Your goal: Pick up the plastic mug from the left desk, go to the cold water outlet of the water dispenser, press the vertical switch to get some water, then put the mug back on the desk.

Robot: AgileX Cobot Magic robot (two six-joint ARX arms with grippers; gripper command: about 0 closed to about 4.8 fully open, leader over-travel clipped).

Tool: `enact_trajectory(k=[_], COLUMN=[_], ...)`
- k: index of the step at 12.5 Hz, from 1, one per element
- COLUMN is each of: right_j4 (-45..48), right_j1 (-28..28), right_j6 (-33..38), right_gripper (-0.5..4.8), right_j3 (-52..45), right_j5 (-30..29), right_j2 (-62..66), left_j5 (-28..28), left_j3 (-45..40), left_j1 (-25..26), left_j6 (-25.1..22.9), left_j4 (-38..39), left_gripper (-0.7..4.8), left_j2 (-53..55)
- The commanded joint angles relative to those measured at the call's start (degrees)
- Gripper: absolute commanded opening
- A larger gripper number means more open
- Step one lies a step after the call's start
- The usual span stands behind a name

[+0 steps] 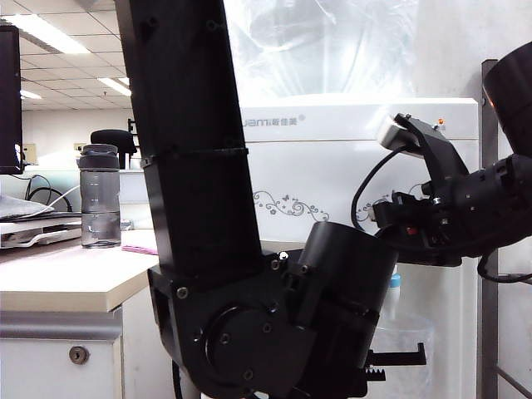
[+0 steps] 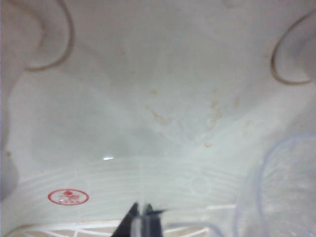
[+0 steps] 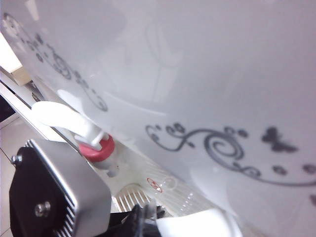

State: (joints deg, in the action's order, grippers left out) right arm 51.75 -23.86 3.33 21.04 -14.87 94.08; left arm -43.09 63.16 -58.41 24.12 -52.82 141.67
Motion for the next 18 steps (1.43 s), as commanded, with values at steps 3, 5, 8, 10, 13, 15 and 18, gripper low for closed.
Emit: enact_trajectory(k=[3,5,8,10,13,15,18], right_j4=[-1.95,-2.75,-3.08,-3.13,-3.15,-3.39,-3.89], right_j1=[-0.04,-0.04,-0.02,-0.02,-0.02,-0.02,-0.02], right_j6=[3.17,4.2,4.76,5.99,7.43,7.54,9.16], right_gripper=[-0.01,-0.01,-0.01,-0.01,-0.01,-0.01,-0.01], right_j3=[-0.04,-0.07,-0.07,-0.07,-0.09,-0.07,-0.09], right_j5=[1.07,1.05,1.25,1.25,1.38,1.46,1.46], right_j2=[-0.17,-0.17,-0.17,-0.17,-0.17,-0.17,-0.15], left_j5=[-0.2,-0.2,-0.2,-0.2,-0.2,-0.2,-0.2], left_j3=[0.22,0.22,0.22,0.22,0.22,0.22,0.22], left_j1=[-0.26,-0.26,-0.26,-0.26,-0.26,-0.26,-0.26], left_j6=[0.33,0.31,0.33,0.31,0.33,0.33,0.33], left_j4=[-0.39,-0.37,-0.35,-0.39,-0.37,-0.39,-0.37], left_gripper=[0.03,0.03,0.03,0.03,0.03,0.03,0.03], left_j2=[-0.17,-0.17,-0.17,-0.17,-0.17,-0.17,-0.17])
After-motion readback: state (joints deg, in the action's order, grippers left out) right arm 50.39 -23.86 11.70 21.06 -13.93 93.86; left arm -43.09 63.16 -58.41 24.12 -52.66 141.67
